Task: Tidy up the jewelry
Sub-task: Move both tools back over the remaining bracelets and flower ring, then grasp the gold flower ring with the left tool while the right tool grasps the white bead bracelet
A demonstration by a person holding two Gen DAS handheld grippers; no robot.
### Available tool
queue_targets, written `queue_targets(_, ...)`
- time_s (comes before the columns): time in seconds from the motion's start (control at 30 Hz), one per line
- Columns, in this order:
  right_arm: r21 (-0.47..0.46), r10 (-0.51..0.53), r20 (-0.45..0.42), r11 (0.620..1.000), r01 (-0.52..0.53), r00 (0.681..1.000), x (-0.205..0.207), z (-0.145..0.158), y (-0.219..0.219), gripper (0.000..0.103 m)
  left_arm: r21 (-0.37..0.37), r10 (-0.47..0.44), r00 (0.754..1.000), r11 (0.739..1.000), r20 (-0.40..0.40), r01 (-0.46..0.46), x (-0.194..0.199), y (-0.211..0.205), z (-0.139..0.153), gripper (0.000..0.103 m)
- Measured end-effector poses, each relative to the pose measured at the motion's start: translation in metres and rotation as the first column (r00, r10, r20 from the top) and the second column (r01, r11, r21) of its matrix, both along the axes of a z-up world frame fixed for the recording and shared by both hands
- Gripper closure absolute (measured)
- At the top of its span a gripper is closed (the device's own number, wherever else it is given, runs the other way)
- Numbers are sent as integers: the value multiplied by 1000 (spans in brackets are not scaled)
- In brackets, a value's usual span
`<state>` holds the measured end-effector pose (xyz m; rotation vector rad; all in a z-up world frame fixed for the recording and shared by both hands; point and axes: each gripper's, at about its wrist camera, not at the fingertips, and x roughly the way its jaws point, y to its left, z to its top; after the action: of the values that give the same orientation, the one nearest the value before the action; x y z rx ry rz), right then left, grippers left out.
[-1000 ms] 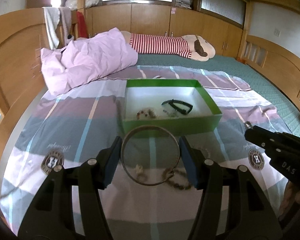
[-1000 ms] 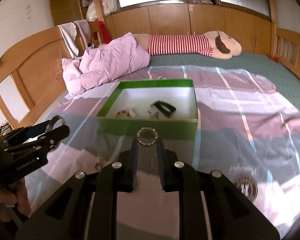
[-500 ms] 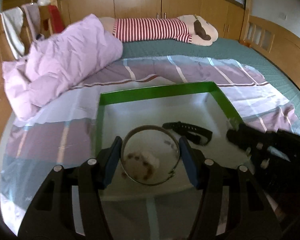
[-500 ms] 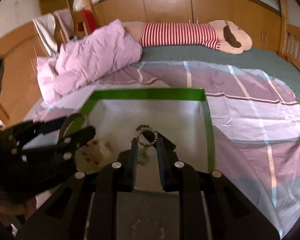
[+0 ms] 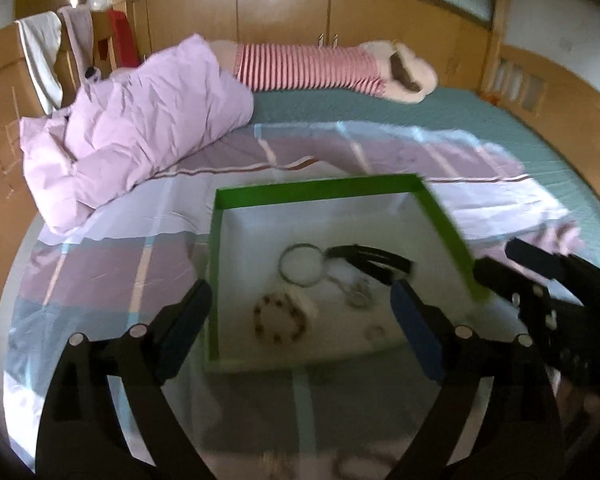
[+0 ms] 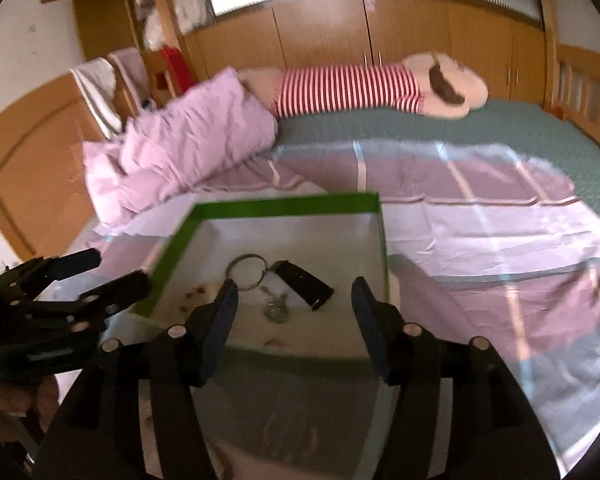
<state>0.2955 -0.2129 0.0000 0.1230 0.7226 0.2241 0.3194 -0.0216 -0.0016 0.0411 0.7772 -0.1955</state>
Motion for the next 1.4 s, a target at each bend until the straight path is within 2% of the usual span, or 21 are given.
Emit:
queue_targets(0.07, 42, -5, 44, 999, 3, 999, -40, 24, -7, 41, -4, -1, 999, 1000, 40, 1, -37, 11, 23, 10)
queue_targets(0.13, 78, -18, 77, 997, 13, 997, -75, 35, -14, 28, -19, 11, 996, 1000, 93, -9, -84, 29, 42, 6)
queue_targets(0.2, 86, -34, 82, 996, 27, 996, -119, 35, -18, 27, -39, 35, 992, 999, 118, -31, -117, 43, 46, 6)
queue_targets(0.23, 82, -37, 72, 996, 31, 997, -131, 33, -17, 27, -59, 54, 991, 997, 120, -47, -137, 52, 44, 6)
queue_targets(0.33, 32, -20, 40, 999, 19, 999, -171, 16, -6, 27, -80, 108, 991, 992, 83, -102, -163, 65, 30, 6)
queue_targets(0.43, -40, 26, 16, 999, -25, 1000, -186, 4, 8, 28, -88, 99, 995, 991, 16, -97, -183, 61, 13, 6)
queue_targets(0.5, -63, 41, 12, 997, -40, 999, -188, 1, 12, 28, -67, 102, 995, 993, 18, -101, -195, 56, 6, 6)
queue_targets(0.57, -75, 41, 2, 996, -41, 999, -186, -4, 12, 28, -32, 122, 992, 992, 11, -122, -200, 50, -1, 6)
queue_targets(0.67, -53, 44, -31, 998, -46, 999, -186, -10, 8, 28, -48, 104, 994, 993, -32, -105, -198, 45, -10, 6)
queue_targets(0.77, -74, 41, -9, 996, -42, 999, -190, -8, 6, 28, -39, 96, 995, 994, -41, -98, -200, 42, -17, 7)
queue_targets(0.93, -85, 39, -27, 996, -41, 999, -188, -15, 6, 28, -29, 94, 994, 995, -56, -96, -196, 41, -25, 9)
queue_targets(1.07, -103, 46, -40, 993, -50, 998, -182, -23, 11, 28, -24, 100, 992, 994, -83, -102, -188, 41, -34, 12)
queue_targets(1.13, -115, 48, -54, 992, -54, 997, -178, -29, 11, 32, -19, 106, 989, 994, -102, -109, -182, 40, -41, 14)
queue_targets(1.3, -136, 43, -95, 989, -56, 995, -156, -46, 17, 36, -17, 92, 984, 995, -150, -96, -166, 35, -62, 23)
queue_targets(1.4, -149, 50, -105, 987, -65, 993, -144, -54, 21, 37, -1, 88, 981, 996, -171, -90, -155, 30, -75, 25)
